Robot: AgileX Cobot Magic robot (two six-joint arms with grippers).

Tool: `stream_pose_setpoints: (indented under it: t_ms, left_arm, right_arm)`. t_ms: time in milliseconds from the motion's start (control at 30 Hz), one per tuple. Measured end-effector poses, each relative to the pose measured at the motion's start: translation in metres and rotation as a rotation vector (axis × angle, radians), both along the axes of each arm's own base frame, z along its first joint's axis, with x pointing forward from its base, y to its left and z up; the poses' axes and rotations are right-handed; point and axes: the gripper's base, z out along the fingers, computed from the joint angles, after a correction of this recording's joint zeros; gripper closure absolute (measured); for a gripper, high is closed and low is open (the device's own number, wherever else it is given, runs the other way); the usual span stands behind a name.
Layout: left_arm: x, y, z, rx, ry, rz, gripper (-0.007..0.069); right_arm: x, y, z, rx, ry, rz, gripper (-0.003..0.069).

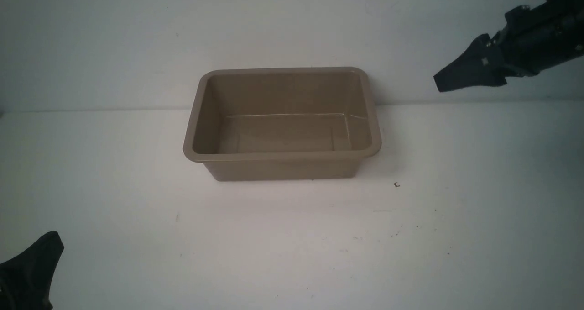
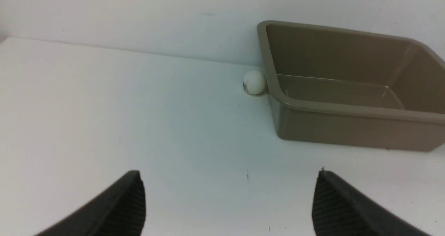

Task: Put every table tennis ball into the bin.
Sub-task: Use the right arm to clamp the table tennis ball closest to it

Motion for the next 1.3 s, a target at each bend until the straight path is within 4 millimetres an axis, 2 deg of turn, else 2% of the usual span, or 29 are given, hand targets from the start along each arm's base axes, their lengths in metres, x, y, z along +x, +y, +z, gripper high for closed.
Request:
stream_pose_setpoints:
  t_ms: [167,267,433,600,800,1000,1033,1100,1167,1300]
  left_arm:
    - [0.000,0.000,0.000,0.005,0.000,-0.001,0.0041]
    - [0.000,0.000,0.000,0.004,0.000,-0.002,0.0041]
    - [0.000,0.000,0.000,0.002,-0.001,-0.002,0.0041]
    - [0.000,0.000,0.000,0.001,-0.002,-0.001,0.0041]
    - [0.000,0.000,0.001,0.001,-0.003,-0.003,0.0041]
    - [0.000,0.000,0.001,0.000,-0.003,-0.002,0.0041]
    - [0.000,0.000,0.001,-0.001,-0.003,-0.002,0.0041]
    - [0.000,0.000,0.001,-0.001,-0.003,-0.002,0.0041]
    - [0.000,0.000,0.001,-0.002,-0.004,-0.002,0.0041]
    - [0.000,0.000,0.001,-0.002,-0.004,-0.002,0.0041]
  right_arm:
    - [-0.015,0.000,0.023,-0.015,-0.070,0.006,0.0249]
    - [-0.036,0.000,0.048,-0.022,-0.149,0.016,0.0250]
    - [-0.062,0.000,0.075,-0.036,-0.220,0.010,0.0250]
    - [-0.086,-0.008,0.100,-0.080,-0.283,-0.126,0.0250]
    - [-0.085,-0.017,0.123,-0.032,-0.455,-0.333,0.0250]
    - [-0.077,-0.023,0.135,-0.020,-0.613,-0.404,0.0250]
    - [-0.075,-0.027,0.141,-0.061,-0.703,-0.427,0.0250]
    - [-0.074,-0.030,0.143,-0.125,-0.763,-0.428,0.0250]
    - [-0.074,-0.035,0.143,-0.313,-0.848,-0.383,0.0250]
    - [-0.074,-0.044,0.137,-0.549,-0.855,-0.320,0.0250]
